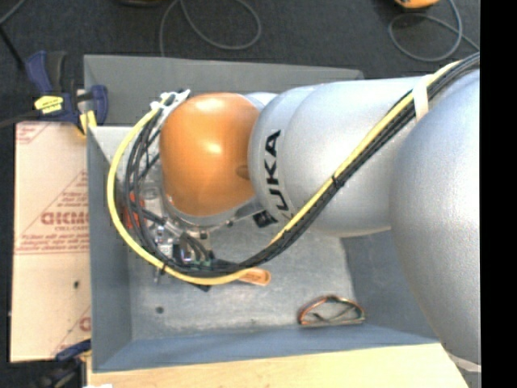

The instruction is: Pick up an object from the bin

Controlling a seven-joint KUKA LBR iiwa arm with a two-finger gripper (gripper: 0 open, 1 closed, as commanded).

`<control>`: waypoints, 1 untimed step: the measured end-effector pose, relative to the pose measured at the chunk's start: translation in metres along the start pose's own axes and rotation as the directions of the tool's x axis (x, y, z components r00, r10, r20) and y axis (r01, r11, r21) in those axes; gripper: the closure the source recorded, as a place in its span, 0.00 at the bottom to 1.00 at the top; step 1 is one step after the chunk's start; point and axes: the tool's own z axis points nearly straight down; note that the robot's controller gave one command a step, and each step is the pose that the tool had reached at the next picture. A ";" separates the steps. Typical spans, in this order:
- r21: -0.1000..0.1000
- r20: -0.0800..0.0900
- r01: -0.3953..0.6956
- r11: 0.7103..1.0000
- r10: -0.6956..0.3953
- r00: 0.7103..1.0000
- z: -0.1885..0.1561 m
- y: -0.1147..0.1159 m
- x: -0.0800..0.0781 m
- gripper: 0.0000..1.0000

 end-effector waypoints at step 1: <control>-0.002 0.008 -0.005 1.000 0.005 1.000 -0.005 -0.001 -0.002 0.00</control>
Offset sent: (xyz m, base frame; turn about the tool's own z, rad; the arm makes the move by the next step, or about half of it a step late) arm -0.0004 -0.0054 0.0550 -0.0021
